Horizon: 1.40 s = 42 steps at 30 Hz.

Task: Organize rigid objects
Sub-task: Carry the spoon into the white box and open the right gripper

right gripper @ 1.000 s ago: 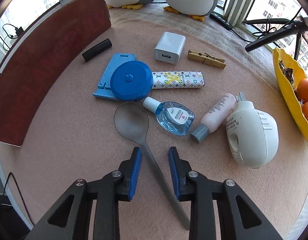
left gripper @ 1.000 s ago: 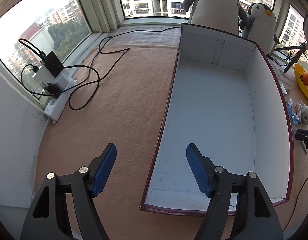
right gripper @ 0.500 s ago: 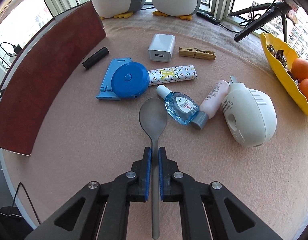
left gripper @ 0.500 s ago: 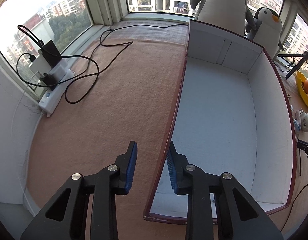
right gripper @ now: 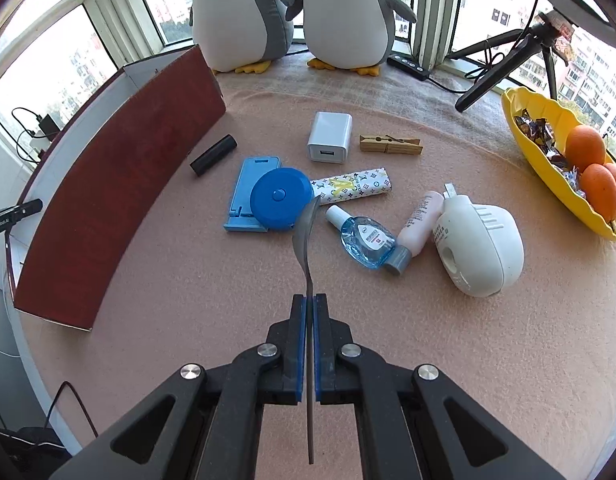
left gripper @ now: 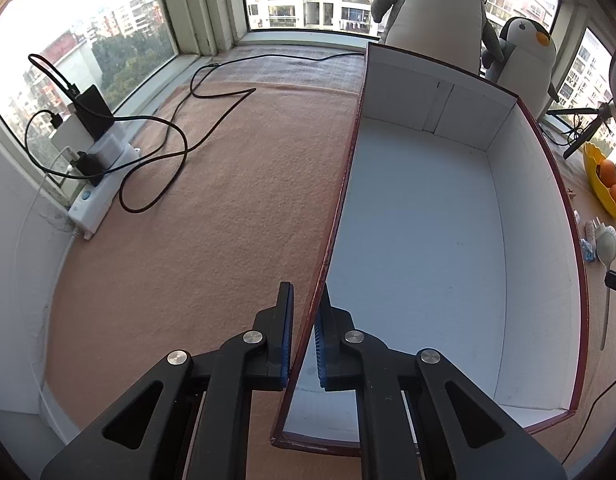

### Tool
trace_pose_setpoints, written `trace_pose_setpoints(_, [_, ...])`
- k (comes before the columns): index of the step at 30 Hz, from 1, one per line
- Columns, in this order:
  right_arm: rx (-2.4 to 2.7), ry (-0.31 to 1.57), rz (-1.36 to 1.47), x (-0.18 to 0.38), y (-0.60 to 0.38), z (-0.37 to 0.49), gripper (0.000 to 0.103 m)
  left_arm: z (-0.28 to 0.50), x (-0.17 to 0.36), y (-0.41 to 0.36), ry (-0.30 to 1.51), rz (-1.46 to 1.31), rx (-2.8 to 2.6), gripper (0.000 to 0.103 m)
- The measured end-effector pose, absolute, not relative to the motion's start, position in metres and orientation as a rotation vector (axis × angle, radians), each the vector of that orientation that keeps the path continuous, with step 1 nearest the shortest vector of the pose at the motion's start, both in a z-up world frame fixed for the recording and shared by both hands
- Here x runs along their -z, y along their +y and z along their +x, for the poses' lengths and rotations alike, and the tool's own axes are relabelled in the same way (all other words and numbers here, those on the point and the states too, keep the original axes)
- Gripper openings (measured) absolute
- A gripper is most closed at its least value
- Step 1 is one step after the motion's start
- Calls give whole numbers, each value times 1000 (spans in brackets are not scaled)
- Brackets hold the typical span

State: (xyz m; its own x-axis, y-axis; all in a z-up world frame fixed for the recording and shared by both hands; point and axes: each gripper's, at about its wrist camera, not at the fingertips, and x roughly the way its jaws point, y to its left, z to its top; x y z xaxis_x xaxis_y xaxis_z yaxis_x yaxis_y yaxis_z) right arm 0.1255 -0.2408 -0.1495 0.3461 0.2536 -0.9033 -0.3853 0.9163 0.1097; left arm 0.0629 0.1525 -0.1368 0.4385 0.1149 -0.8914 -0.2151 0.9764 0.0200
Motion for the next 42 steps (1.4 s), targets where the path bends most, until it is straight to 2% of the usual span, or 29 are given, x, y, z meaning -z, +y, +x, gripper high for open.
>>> trace_pose_setpoints(12, [-540, 1003, -85, 81, -195, 121, 3, 62, 137, 154, 1093, -114, -197, 8])
trace_pose_setpoints(22, [-772, 931, -36, 27, -85, 130, 3, 61, 137, 155, 1085, -123, -188, 8])
trace_pose_setpoints(30, [-836, 993, -76, 50, -1, 135, 3, 61, 138, 156, 1083, -128, -184, 8])
trace_pose_setpoints(42, [-831, 1076, -140, 89, 27, 136, 3, 61, 138, 156, 1084, -128, -182, 8])
